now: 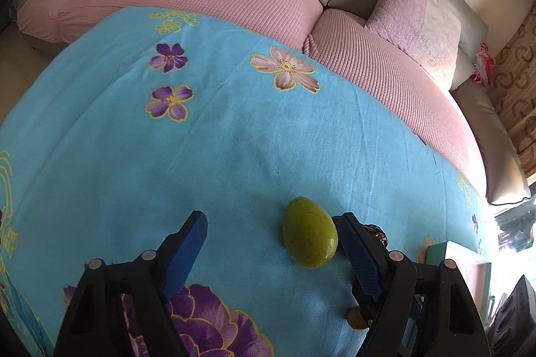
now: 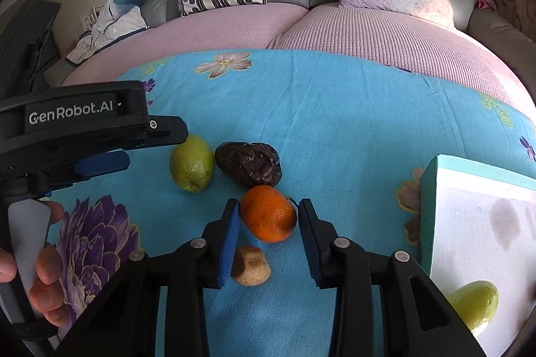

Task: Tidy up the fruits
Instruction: 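Grasp a mandarin with the right gripper while the left gripper grasps the last green fruit, then carry the mandarin and green fruit over the tray and open both grippers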

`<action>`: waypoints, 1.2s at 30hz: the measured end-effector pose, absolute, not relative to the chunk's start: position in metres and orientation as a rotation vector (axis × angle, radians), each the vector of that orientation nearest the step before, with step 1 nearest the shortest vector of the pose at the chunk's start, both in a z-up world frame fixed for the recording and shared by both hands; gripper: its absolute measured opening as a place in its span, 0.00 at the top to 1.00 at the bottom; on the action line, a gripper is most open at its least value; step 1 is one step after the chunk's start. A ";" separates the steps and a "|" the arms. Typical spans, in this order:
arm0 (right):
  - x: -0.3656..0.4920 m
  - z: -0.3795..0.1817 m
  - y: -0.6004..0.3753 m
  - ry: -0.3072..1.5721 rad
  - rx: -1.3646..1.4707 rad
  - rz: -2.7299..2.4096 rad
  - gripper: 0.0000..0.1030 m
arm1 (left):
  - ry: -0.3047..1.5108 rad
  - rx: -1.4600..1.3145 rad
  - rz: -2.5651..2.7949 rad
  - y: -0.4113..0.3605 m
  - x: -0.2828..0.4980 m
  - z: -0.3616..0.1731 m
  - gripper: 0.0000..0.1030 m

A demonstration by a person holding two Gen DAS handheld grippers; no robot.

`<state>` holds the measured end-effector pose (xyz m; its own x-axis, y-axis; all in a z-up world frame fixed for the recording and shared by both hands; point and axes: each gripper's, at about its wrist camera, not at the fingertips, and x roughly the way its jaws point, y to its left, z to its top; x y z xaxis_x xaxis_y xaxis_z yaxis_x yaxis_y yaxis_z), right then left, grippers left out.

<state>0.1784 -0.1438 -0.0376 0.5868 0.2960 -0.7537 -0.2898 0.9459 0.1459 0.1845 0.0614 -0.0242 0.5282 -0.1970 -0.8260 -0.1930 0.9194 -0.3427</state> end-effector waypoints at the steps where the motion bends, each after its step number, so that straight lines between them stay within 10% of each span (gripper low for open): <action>1: 0.178 -0.037 -0.144 0.881 0.007 0.342 0.66 | 1.022 -0.427 -0.010 0.061 0.184 -0.024 0.20; 7: 0.175 -0.029 -0.151 0.870 0.017 0.331 0.66 | 1.017 -0.416 -0.048 0.051 0.184 -0.022 0.20; 16: 0.169 -0.020 -0.169 0.859 0.027 0.305 0.66 | 1.057 -0.438 -0.078 0.040 0.189 -0.038 0.59; 36: 0.135 -0.002 -0.221 0.878 0.067 0.214 0.66 | 1.024 -0.457 -0.045 0.045 0.144 -0.003 0.59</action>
<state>0.1353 -0.2213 -0.0017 0.6188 0.2138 -0.7559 -0.1585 0.9764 0.1463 0.1440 0.0454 -0.0034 0.5277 -0.2467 -0.8128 -0.1745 0.9050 -0.3880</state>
